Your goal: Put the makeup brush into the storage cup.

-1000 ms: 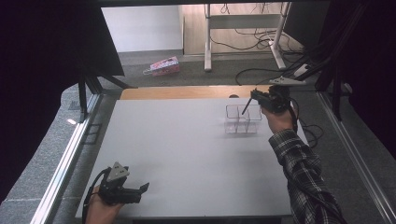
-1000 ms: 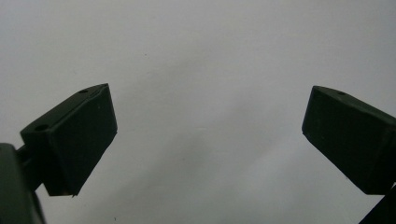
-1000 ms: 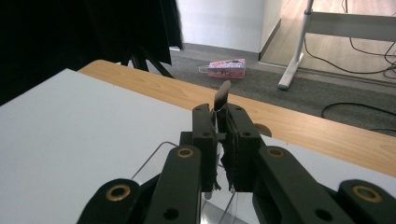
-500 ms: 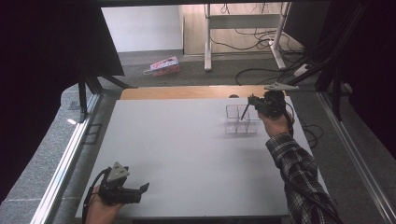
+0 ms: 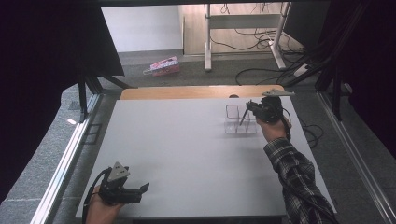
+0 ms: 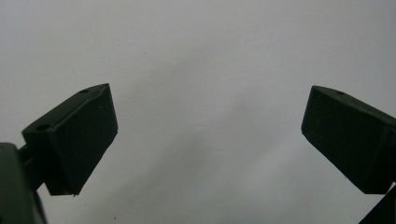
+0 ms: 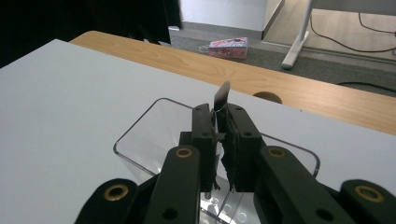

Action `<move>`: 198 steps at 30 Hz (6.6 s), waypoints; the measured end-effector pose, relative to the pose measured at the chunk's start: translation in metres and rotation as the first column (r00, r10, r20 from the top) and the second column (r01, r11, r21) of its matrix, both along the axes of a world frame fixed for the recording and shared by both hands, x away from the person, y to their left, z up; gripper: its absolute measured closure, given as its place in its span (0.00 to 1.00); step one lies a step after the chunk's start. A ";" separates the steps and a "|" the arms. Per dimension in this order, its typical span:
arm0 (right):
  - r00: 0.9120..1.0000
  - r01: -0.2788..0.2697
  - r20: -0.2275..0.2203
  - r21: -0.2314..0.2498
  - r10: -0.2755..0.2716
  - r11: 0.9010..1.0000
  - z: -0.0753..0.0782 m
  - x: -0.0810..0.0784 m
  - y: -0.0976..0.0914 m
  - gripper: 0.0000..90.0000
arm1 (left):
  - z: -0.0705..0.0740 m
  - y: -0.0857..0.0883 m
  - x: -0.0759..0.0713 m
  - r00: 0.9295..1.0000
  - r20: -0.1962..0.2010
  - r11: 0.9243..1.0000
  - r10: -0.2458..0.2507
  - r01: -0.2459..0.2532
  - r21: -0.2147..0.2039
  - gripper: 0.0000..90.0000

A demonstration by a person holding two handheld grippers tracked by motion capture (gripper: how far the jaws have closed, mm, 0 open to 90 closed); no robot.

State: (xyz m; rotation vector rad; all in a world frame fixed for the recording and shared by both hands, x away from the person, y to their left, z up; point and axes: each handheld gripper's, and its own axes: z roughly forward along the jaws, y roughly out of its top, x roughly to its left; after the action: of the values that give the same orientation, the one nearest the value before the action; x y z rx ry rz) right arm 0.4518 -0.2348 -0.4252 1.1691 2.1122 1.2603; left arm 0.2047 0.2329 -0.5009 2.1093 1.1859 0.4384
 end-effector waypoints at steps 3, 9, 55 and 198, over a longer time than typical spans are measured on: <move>1.000 -0.006 0.017 -0.001 0.006 1.000 -0.002 -0.002 0.002 0.60 | 0.000 0.000 0.000 1.000 0.000 1.000 0.002 -0.002 -0.001 0.05; 1.000 -0.007 0.021 0.009 0.007 1.000 0.003 0.002 0.002 0.24 | 0.001 0.000 0.000 1.000 0.001 1.000 0.003 -0.003 -0.003 0.05; 0.998 -0.051 -0.041 -0.063 0.048 0.997 0.008 -0.014 0.003 0.01 | 0.001 0.001 0.001 1.000 0.000 1.000 0.000 0.000 -0.024 0.03; 0.980 -0.187 -0.097 -0.147 0.174 0.971 -0.030 -0.159 -0.011 0.00 | 0.003 -0.003 0.000 1.000 0.007 0.999 -0.018 0.019 -0.038 0.03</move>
State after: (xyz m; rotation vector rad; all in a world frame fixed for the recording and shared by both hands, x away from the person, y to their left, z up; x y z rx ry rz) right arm 0.2927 -0.2459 -0.4548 0.9979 2.3775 1.1144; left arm 0.2052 0.2303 -0.4977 2.0826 1.1609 0.4110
